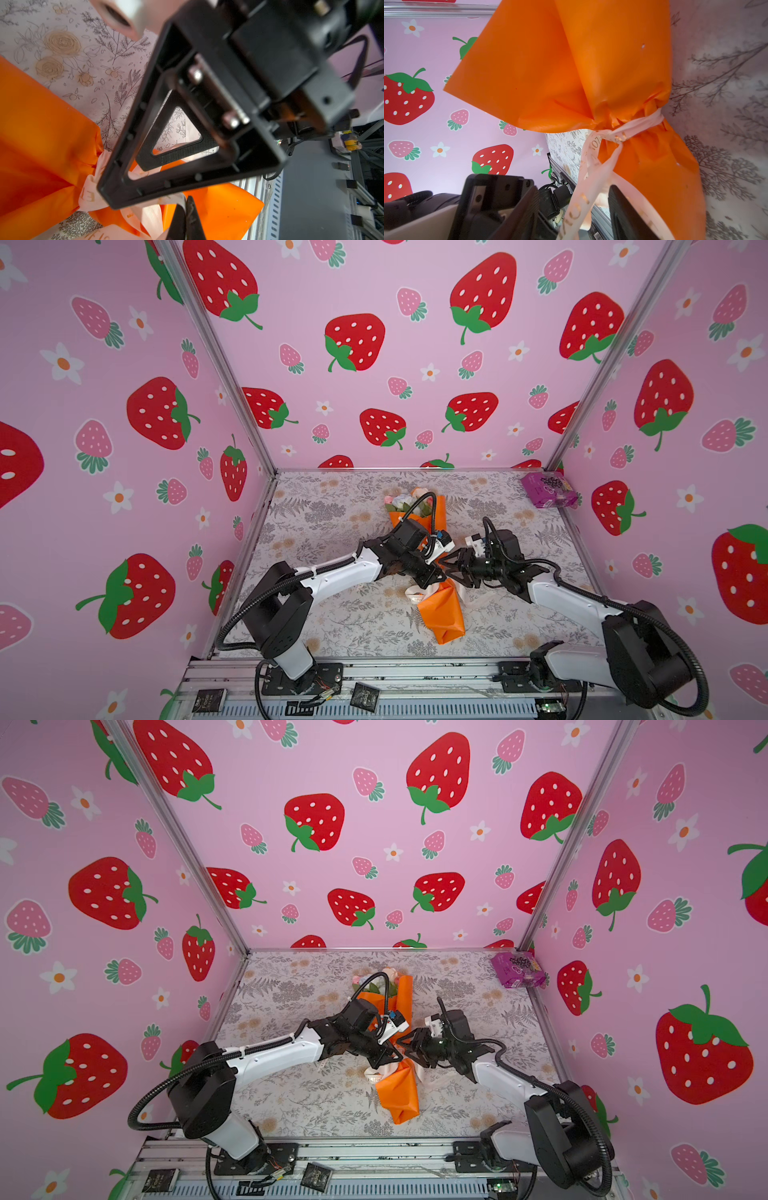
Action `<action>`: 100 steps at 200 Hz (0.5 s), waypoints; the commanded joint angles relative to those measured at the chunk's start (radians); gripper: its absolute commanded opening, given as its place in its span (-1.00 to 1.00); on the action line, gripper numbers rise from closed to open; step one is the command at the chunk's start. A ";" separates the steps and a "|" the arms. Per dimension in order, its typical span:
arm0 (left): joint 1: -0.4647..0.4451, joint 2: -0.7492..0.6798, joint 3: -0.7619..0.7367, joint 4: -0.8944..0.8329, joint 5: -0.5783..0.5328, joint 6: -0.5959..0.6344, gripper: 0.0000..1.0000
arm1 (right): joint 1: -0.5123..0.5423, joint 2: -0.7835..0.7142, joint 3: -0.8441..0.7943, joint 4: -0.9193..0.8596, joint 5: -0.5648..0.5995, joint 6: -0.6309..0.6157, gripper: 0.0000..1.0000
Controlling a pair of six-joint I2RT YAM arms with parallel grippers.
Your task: Tie the bouquet of fake flowers
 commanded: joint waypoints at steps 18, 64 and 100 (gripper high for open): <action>-0.003 0.010 0.028 -0.040 -0.051 0.059 -0.93 | 0.009 -0.001 0.022 -0.029 -0.014 -0.005 0.13; -0.006 0.020 0.040 -0.061 -0.060 0.093 -0.93 | 0.011 0.013 0.034 0.000 -0.055 0.012 0.13; -0.010 0.031 0.063 -0.069 -0.071 0.104 -0.93 | 0.017 0.033 0.024 0.027 -0.074 0.023 0.11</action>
